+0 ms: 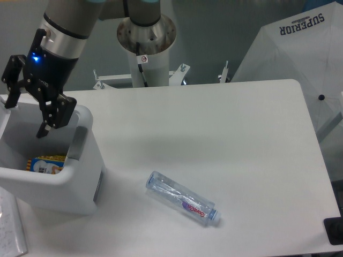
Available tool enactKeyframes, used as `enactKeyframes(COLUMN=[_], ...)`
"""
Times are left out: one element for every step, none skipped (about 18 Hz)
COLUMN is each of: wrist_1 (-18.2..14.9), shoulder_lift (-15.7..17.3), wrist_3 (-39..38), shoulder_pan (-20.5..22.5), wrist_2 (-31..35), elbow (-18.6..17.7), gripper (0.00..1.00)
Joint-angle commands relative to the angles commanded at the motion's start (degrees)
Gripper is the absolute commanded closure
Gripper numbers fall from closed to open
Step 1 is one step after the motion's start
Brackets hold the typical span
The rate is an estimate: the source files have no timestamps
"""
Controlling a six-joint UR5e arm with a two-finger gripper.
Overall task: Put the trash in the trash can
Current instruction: 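Move the open gripper over the clear water bottle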
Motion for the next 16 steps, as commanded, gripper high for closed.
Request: enactKeyframes(wrist_1=[0.0, 0.1, 0.1, 0.1, 0.1, 0.1, 0.1, 0.1, 0.1, 0.1, 0.1, 0.1, 0.1, 0.1, 0.2, 0.2], shoulder_lift=[0.1, 0.2, 0.2, -0.2, -0.4, -1.1, -2.3, -3.0, -3.9, -5.3, -6.2, -7.4, -9.2, -10.4, -11.4, -11.9], wrist_3=[-1.0, -2.0, -2.5, -2.7, -3.3, -4.2, -5.0, -5.7, -6.2, -6.7, -7.2, -7.6, -8.3, -8.9, -9.4, -10.0], shoulder_pan=[1.8, 3.9, 5.4, 7.1, 8.9, 10.5, 12.0, 13.9, 15.5, 17.4, 18.9, 19.8, 20.7, 21.1, 21.1, 21.1], wrist_2=[-0.1, -0.1, -0.2, -0.2, -0.3, -0.3, -0.2, -0.2, -0.1, -0.1, -0.1, 0.0, 0.7, 1.1, 2.8, 5.2], elbow=[-0.1, -0.1, 0.1, 0.4, 0.5, 0.5, 0.8, 0.8, 0.8, 0.9, 0.9, 0.9, 1.0, 1.0, 0.9, 0.6], gripper=[0.00, 0.00, 0.00, 0.00, 0.00, 0.00, 0.00, 0.00, 0.00, 0.00, 0.00, 0.00, 0.00, 0.00, 0.00, 0.00])
